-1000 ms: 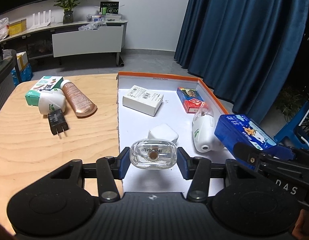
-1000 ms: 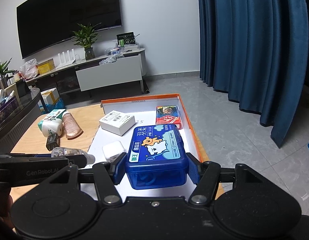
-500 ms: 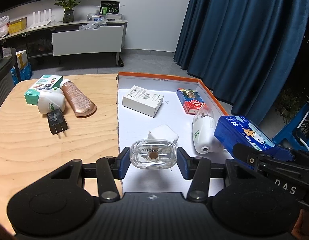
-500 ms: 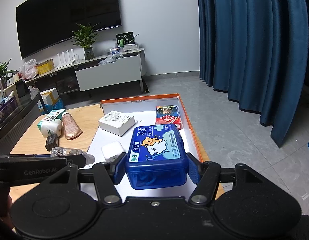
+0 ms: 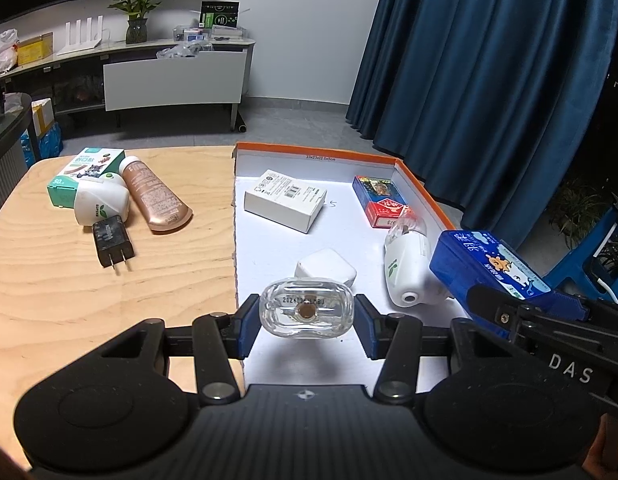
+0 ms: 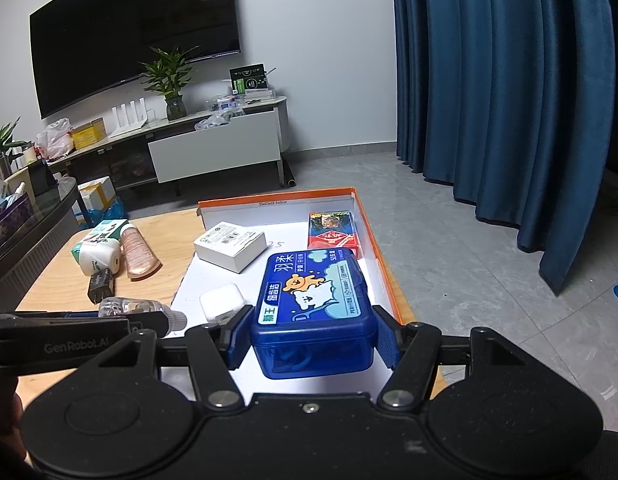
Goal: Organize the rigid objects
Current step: 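Hold glass bottle above tray with left gripper while right gripper holds blue box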
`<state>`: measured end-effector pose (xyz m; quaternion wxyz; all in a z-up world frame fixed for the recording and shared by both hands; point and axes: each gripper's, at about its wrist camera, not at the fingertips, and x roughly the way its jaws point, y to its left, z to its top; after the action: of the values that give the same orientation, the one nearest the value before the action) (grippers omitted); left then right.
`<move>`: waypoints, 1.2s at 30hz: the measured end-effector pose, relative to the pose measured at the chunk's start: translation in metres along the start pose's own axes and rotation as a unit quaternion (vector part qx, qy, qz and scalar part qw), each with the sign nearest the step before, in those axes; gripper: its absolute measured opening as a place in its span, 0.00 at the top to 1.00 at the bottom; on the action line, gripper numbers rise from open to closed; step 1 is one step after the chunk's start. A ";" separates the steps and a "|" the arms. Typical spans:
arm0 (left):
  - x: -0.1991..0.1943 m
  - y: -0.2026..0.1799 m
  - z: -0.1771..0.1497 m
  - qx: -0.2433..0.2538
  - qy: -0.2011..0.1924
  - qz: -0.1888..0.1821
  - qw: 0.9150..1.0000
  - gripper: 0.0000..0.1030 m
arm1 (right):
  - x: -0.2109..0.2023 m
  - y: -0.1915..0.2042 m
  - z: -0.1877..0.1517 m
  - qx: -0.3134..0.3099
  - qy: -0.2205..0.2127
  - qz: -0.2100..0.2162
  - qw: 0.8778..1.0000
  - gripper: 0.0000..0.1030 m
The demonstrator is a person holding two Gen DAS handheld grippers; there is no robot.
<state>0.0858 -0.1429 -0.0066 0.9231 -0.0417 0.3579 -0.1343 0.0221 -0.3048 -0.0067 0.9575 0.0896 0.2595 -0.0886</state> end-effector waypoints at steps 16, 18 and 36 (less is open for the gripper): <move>0.000 0.001 -0.001 -0.003 -0.001 -0.002 1.000 0.52 | 0.002 0.000 0.001 0.002 0.002 -0.002 1.000 0.28; 0.000 0.001 -0.001 -0.003 -0.001 -0.002 1.000 0.52 | 0.003 0.000 0.001 0.002 0.002 -0.003 1.000 0.28; 0.001 0.001 -0.002 -0.004 0.002 -0.005 1.000 0.52 | 0.008 -0.002 0.000 0.004 0.008 -0.004 1.000 0.28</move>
<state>0.0855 -0.1425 -0.0087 0.9216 -0.0468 0.3600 -0.1375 0.0283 -0.3073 -0.0110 0.9546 0.0926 0.2674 -0.0929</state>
